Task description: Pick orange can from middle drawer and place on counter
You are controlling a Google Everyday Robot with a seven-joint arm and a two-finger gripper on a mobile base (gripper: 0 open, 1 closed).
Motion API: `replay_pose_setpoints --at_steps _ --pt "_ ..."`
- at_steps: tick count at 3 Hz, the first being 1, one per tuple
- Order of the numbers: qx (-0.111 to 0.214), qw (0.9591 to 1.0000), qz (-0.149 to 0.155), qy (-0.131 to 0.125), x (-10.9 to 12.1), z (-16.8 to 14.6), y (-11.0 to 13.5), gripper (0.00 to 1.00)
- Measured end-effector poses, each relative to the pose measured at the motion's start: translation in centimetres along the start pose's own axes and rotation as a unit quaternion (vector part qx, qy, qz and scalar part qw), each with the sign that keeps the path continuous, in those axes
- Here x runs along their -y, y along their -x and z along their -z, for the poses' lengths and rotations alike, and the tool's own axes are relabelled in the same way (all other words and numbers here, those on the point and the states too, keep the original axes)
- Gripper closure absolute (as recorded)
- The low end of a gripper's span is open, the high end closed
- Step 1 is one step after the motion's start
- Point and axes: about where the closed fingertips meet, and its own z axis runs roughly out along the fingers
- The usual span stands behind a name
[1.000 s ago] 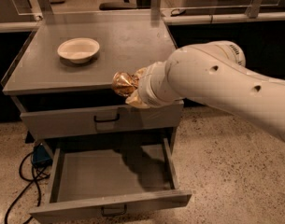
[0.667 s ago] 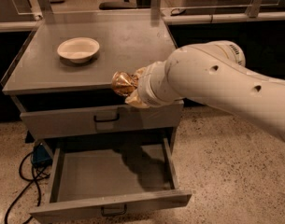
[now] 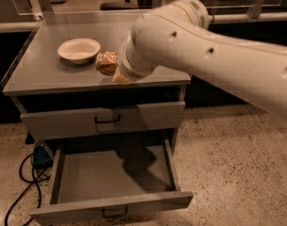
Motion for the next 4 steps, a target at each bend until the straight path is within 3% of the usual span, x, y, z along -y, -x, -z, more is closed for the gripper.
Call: replay_pose_setpoints --at_steps 1,2,4 --pt "-0.013 0.999 0.041 -0.005 4.6 -1.8 3.7 1.0" --pt "-0.021 0.9984 0.053 0.005 8.0 -3.5 4.3 1.0" --pt "-0.013 0.9975 -0.009 0.069 9.8 -9.6 -2.5 1.0"
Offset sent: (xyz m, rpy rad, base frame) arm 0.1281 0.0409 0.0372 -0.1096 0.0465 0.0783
